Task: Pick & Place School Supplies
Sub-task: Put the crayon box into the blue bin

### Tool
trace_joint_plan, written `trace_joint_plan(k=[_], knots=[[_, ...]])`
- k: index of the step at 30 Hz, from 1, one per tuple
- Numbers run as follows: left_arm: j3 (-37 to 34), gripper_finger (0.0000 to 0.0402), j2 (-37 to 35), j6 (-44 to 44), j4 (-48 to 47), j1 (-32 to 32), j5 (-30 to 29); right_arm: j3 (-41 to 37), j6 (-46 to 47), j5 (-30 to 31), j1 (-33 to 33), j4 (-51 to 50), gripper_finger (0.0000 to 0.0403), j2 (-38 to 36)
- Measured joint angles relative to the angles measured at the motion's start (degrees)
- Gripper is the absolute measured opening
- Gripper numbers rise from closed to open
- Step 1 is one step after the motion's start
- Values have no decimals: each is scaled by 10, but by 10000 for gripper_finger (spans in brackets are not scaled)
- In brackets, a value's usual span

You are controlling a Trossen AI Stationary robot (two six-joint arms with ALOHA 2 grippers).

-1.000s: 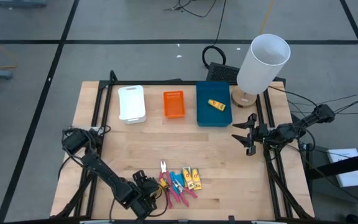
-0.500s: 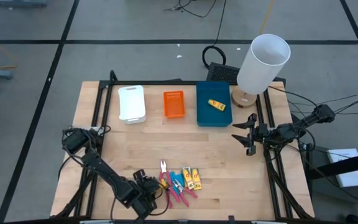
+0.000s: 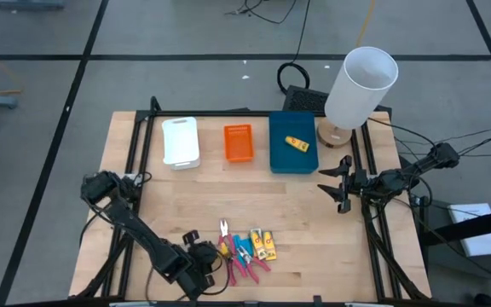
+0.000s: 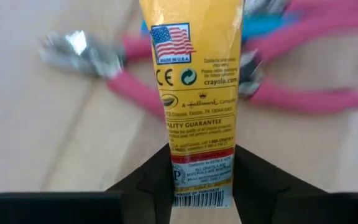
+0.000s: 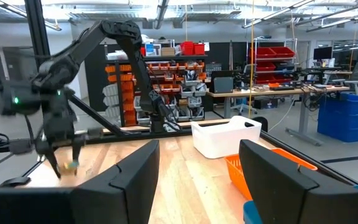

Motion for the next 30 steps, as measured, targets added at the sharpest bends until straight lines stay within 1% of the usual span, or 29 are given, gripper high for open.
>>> trace_joint_plan(k=[3,9,11,13,15,17,23,27,30], knots=[[1,134,-26,24,2,-6,-44,0,7,0,0,0,212,0],[2,139,-71,86,1,-11,-185,0,24,0,0,0,212,15],[1,139,-75,108,3,-4,-216,0,33,-1,0,0,212,26],[1,139,-76,134,13,7,-226,0,43,-1,0,0,212,37],[-3,140,-76,165,37,20,-221,0,50,-1,0,1,212,49],[-17,140,-76,203,88,36,-200,0,61,-1,0,5,212,61],[-82,140,-75,325,274,91,-81,0,71,-2,0,34,212,97],[-131,140,-75,381,378,131,-3,0,93,-4,0,50,212,126],[-167,140,-75,408,460,163,36,0,115,-17,0,77,212,166]])
